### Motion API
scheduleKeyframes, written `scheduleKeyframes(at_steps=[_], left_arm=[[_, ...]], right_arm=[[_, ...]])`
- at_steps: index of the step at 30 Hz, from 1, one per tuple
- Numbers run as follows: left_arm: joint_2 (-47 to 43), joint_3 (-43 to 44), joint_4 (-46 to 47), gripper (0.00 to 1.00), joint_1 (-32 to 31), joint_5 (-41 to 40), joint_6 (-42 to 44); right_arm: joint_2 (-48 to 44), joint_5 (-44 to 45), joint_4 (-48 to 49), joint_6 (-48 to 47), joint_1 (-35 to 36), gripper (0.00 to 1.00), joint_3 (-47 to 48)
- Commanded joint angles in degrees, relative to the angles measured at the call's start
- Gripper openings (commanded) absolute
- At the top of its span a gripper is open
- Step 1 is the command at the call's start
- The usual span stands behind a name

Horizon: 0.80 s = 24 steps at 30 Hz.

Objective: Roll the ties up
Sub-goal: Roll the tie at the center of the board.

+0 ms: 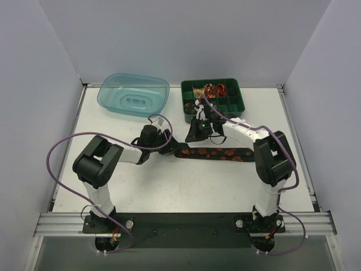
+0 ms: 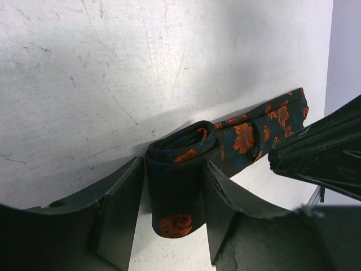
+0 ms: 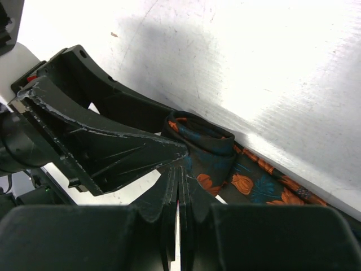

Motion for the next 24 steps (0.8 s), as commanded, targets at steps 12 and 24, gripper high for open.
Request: scheduleKeyframes(at_steps=[12, 24], left_arm=[[0.26, 1.01, 1.93, 0.57, -0.32, 1.47, 0.63], [1.23, 0.75, 2.54, 0.60, -1.37, 3.40, -0.16]], right_arm=[[1.34, 3.77, -1.57, -1.85, 1.89, 0.00, -2.53], [4.24, 7.55, -4.12, -1.41, 2.69, 0.00, -1.56]])
